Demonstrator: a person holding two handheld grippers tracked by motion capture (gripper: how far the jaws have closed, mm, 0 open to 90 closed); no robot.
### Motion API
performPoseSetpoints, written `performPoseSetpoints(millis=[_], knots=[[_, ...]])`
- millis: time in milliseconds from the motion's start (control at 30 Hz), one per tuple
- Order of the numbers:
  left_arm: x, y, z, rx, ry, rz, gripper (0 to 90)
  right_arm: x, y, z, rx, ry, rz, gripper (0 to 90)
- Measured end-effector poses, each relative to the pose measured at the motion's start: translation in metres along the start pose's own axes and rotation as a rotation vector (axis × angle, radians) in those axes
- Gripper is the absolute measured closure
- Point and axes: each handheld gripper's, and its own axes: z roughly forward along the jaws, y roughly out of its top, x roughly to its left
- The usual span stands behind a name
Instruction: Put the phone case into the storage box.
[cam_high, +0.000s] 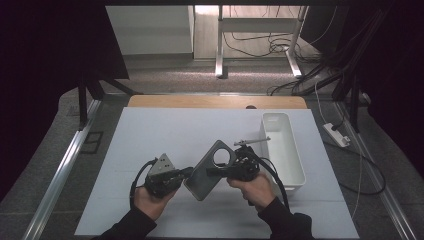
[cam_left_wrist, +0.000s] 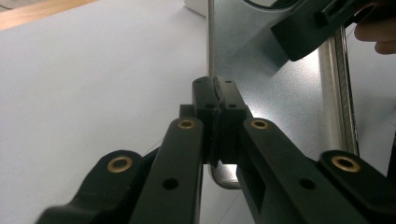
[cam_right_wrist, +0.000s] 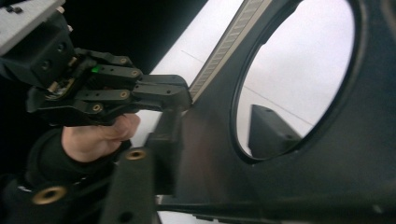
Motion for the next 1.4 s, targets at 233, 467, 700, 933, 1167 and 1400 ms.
performPoseSetpoints(millis=[233, 467, 700, 933, 1167, 1400], knots=[[0.000, -0.001, -0.001, -0.007, -0.010, 0.013, 88.6, -0.001, -0.003, 0.000, -0.013, 0.032, 0.021, 77.4], [-0.002, -0.001, 0.001, 0.013, -0.022, 0.025, 85.7, -0.006, -0.005, -0.001, -0.021, 0.069, 0.099, 84.8], [0.004, -0.001, -0.004, 0.000, -0.010, -0.008, 61.7, -0.002, -0.006, -0.003, -0.022, 0.052, 0.062, 84.9], [0.019, -0.007, -0.008, -0.003, -0.101, -0.081, 24.8, 0.002, -0.006, -0.009, -0.009, -0.006, -0.034, 84.8], [0.020, -0.008, -0.007, 0.030, -0.167, -0.068, 9.2, 0.005, -0.008, -0.013, 0.021, -0.029, -0.126, 84.7], [0.014, -0.011, -0.001, 0.053, -0.232, -0.014, 1.1, 0.007, -0.009, -0.017, 0.053, -0.046, -0.217, 84.8]])
